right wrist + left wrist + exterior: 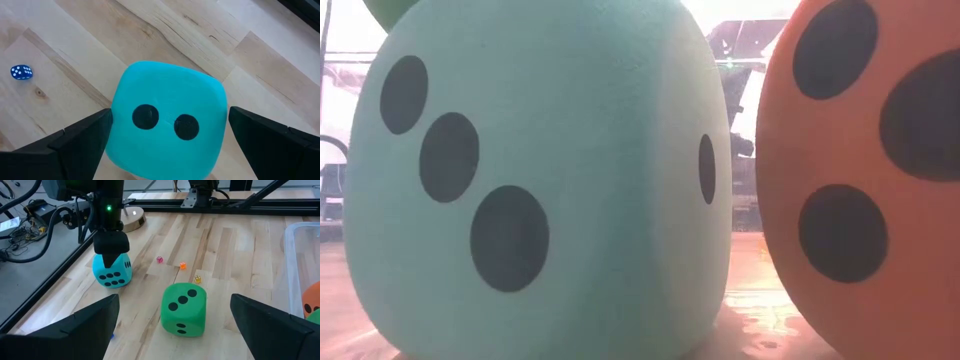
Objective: Pick & Place Dice
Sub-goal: Put the large blue dice into the transparent bin
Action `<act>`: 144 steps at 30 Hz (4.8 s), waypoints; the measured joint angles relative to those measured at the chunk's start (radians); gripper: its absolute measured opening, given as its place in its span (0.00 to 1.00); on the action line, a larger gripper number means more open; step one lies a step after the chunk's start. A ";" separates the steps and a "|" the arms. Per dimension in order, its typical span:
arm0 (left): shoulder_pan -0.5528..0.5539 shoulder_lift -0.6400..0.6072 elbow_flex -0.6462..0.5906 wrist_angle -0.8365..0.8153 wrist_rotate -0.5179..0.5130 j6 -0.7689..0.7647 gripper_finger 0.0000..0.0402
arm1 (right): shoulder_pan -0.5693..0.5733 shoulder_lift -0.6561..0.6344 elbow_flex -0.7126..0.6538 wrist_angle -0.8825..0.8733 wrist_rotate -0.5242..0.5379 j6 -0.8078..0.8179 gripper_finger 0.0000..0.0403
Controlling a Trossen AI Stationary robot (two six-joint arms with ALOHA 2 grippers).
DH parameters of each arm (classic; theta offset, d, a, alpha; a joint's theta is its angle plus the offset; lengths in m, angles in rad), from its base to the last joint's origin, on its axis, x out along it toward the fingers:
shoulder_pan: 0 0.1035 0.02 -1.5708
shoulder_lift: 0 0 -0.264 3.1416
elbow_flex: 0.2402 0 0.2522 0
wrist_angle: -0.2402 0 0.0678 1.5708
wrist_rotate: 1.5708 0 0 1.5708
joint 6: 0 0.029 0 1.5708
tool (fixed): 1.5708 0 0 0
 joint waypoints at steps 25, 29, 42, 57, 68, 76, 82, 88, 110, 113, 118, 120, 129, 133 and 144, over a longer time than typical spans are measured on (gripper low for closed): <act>0.000 0.000 0.000 0.000 0.001 0.000 0.95 | -0.016 -0.002 0.013 -0.006 -0.067 -0.005 0.99; 0.000 0.000 0.000 0.000 0.000 0.000 0.95 | -0.017 -0.004 0.014 -0.006 -0.085 -0.006 0.99; 0.000 0.000 0.000 0.000 0.000 0.000 0.95 | -0.017 -0.004 -0.001 0.000 -0.085 -0.010 0.99; 0.000 0.000 0.000 0.000 0.000 0.000 0.95 | -0.016 -0.009 -0.001 -0.053 -0.093 -0.139 0.99; 0.000 0.000 0.000 0.000 0.000 0.000 0.97 | -0.015 -0.056 -0.006 -0.070 -0.085 -0.137 0.99; 0.000 0.000 0.000 0.000 0.000 0.000 0.95 | 0.009 -0.078 -0.005 -0.060 -0.106 -0.136 0.99; 0.000 0.000 0.000 0.000 0.000 0.000 0.96 | 0.009 -0.079 -0.005 -0.059 -0.079 -0.129 0.99; 0.000 0.000 0.000 0.000 0.000 0.000 0.97 | 0.010 -0.079 -0.018 -0.050 -0.077 -0.125 0.99; 0.000 0.000 0.000 0.000 0.000 0.000 0.97 | 0.010 -0.077 -0.093 0.050 -0.029 -0.162 0.99; 0.000 0.000 0.000 0.000 0.000 0.000 0.96 | 0.010 -0.077 -0.089 0.049 -0.029 -0.173 0.99; 0.000 0.000 0.000 0.000 0.000 0.000 0.95 | 0.010 -0.077 -0.089 0.046 -0.029 -0.181 0.99; 0.000 0.000 0.000 0.000 0.000 0.000 0.95 | 0.010 -0.077 -0.089 0.047 -0.029 -0.183 0.99; 0.000 0.000 0.000 0.000 0.000 0.000 0.97 | 0.010 -0.077 -0.108 0.059 -0.032 -0.184 0.99; 0.000 0.000 0.000 0.000 0.000 0.000 0.96 | 0.010 -0.077 -0.118 0.068 -0.037 -0.185 0.99; 0.000 0.000 0.000 0.000 0.000 0.000 0.96 | 0.009 -0.079 -0.151 0.109 -0.030 -0.185 0.99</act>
